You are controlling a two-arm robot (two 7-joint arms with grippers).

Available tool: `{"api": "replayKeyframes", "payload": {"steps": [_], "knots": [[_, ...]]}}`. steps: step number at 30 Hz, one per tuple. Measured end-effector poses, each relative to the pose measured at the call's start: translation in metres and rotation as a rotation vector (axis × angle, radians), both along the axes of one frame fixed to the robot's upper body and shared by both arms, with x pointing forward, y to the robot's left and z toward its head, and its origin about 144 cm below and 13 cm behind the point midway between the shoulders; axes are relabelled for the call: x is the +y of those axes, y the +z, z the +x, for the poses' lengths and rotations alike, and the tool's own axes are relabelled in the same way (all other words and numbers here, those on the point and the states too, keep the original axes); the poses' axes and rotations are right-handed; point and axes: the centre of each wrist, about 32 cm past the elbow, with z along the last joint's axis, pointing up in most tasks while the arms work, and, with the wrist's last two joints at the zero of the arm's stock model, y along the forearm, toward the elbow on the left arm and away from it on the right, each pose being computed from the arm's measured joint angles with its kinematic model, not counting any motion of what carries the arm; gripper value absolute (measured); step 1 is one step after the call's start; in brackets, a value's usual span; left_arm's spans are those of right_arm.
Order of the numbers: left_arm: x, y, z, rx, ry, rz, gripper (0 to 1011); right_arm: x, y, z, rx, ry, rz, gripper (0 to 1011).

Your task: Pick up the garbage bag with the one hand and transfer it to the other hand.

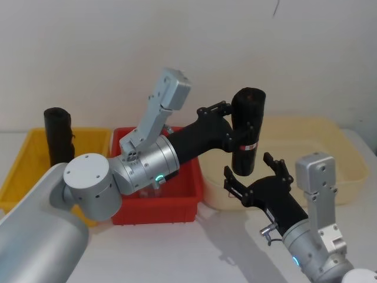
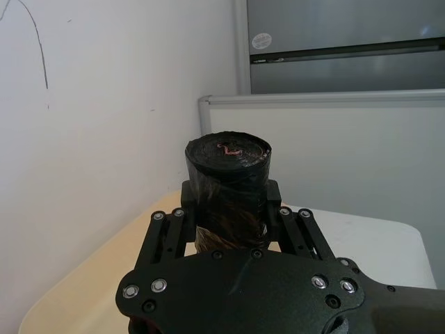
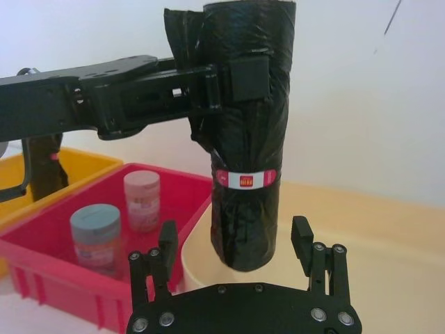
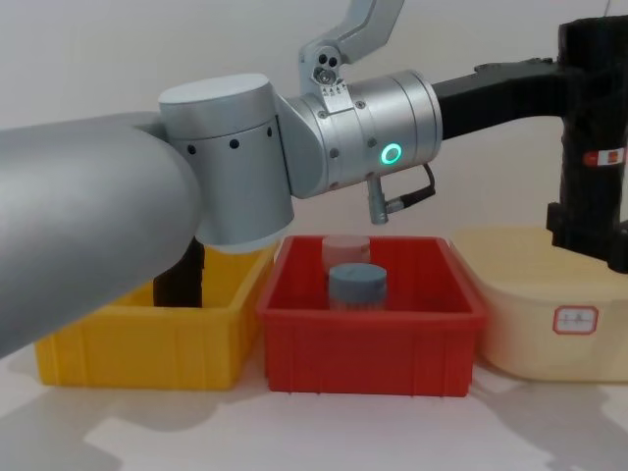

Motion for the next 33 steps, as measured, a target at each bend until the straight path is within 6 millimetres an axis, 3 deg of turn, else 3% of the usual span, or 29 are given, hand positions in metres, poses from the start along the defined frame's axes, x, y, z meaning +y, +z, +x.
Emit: {"api": "replayKeyframes", "payload": {"steps": [27, 33], "knots": [[0.000, 0.000, -0.001, -0.001, -0.001, 0.000, 524, 0.025, 0.000, 0.031, -0.042, -0.050, -0.050, 1004], [0.000, 0.001, -0.001, -0.002, -0.001, 0.000, 524, 0.029, 0.002, 0.039, -0.002, -0.063, -0.030, 915]]}}
